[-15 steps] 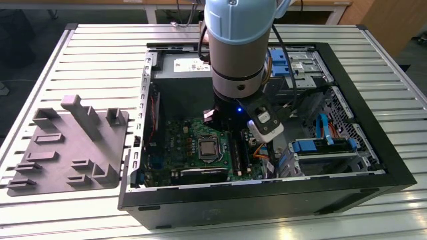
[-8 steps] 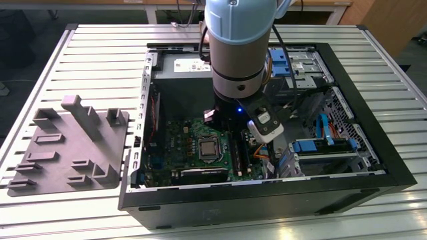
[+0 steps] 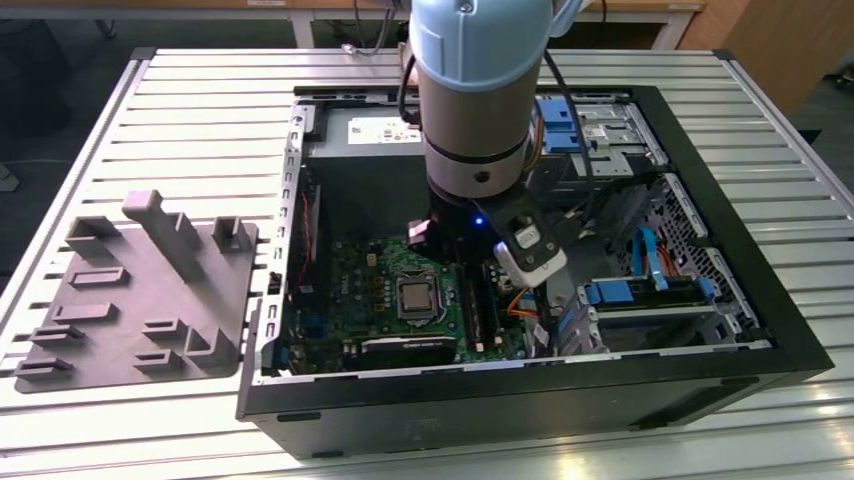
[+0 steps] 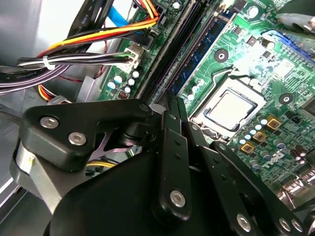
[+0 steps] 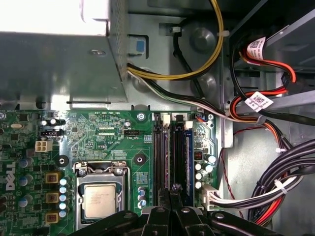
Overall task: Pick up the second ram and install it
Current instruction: 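Insert the second ram into the second slot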
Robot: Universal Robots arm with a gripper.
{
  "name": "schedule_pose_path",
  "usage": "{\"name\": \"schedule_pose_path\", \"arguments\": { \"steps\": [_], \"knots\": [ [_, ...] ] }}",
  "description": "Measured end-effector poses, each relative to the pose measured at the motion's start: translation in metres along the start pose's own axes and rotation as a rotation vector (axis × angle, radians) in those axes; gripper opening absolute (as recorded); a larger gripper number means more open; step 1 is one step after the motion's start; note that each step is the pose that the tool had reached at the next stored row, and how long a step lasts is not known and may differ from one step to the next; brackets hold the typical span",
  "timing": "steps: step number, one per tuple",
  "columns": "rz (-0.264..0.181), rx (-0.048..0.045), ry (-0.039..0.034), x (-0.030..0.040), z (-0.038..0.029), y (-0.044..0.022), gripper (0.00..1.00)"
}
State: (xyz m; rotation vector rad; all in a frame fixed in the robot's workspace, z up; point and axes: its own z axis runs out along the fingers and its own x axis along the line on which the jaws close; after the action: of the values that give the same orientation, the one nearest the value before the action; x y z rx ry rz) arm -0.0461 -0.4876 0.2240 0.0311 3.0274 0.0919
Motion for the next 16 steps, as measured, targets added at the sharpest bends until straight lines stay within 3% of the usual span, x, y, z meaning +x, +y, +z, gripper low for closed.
{"name": "schedule_pose_path", "arguments": {
  "steps": [7, 11, 16],
  "knots": [
    [0.000, -0.0009, 0.0000, 0.0002, 0.0012, 0.0000, 0.12],
    [0.002, -0.0167, 0.0003, 0.0002, 0.0011, 0.0000, 0.12],
    [0.002, -0.0214, 0.0003, 0.0002, 0.0012, 0.0000, 0.12]
  ]
}}
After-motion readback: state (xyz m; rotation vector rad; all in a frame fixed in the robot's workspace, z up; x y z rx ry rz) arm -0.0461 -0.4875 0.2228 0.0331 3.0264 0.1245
